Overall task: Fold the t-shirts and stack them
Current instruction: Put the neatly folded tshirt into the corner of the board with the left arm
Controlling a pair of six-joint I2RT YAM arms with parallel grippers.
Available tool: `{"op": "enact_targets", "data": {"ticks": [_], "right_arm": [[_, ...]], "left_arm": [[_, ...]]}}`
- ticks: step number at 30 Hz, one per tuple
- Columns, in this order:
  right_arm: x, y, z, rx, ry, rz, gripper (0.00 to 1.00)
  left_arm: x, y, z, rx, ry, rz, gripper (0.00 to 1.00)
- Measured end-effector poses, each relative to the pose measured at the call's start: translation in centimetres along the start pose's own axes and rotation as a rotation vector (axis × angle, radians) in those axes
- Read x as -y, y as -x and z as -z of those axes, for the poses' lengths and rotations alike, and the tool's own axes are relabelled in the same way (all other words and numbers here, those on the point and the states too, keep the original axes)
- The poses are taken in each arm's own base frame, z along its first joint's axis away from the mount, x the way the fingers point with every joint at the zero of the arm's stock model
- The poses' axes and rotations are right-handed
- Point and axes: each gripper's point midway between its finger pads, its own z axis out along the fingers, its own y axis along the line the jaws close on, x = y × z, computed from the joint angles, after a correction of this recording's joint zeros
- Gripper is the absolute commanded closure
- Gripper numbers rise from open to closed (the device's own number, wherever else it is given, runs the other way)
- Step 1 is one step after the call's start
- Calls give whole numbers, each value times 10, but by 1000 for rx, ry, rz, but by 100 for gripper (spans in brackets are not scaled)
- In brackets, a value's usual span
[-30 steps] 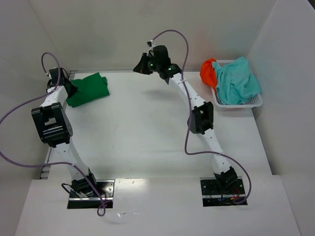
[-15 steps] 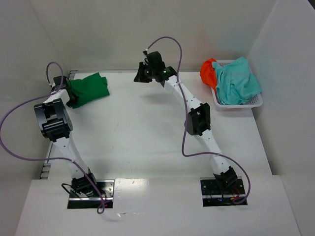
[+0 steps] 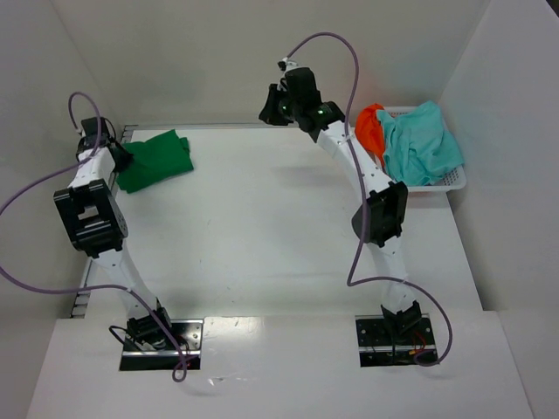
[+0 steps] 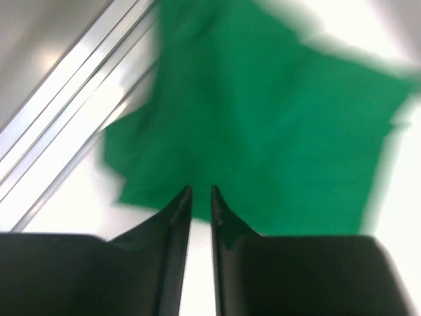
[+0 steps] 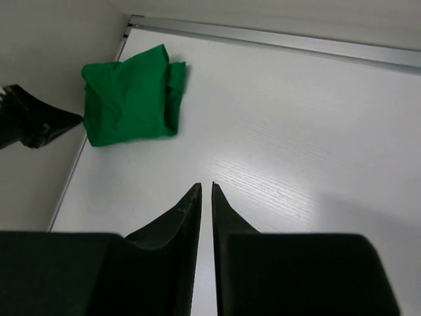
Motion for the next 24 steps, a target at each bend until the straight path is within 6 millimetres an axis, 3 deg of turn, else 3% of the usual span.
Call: {"op": "enact_targets", "data": {"ticks": [3, 6, 9, 11, 14, 19, 21, 22, 24], "right_arm": [[12, -3, 12, -3, -33, 4, 82], [24, -10, 24, -14, -67, 3, 81], [35, -12, 37, -12, -98, 9, 80], [43, -14, 48, -10, -126, 14, 78], [54, -8, 68, 14, -160, 25, 78], [77, 10, 105, 79, -204, 21, 78], [85, 17, 120, 104, -221, 16, 77], [90, 21, 126, 120, -230, 15, 77], [94, 25, 136, 141, -242, 14, 77]], "left_arm": [[49, 40, 22, 86, -121, -23, 64], [115, 77, 46, 195, -265, -63, 64], [168, 84, 53, 255, -377, -96, 64], [190, 68, 41, 238, -414, -110, 64], [200, 34, 1, 164, -416, -105, 64], [179, -16, -75, 31, -309, -91, 65], [176, -22, -93, 4, -278, -85, 65], [178, -23, -98, -1, -271, -83, 60], [190, -8, -99, 23, -280, -79, 56]]}}
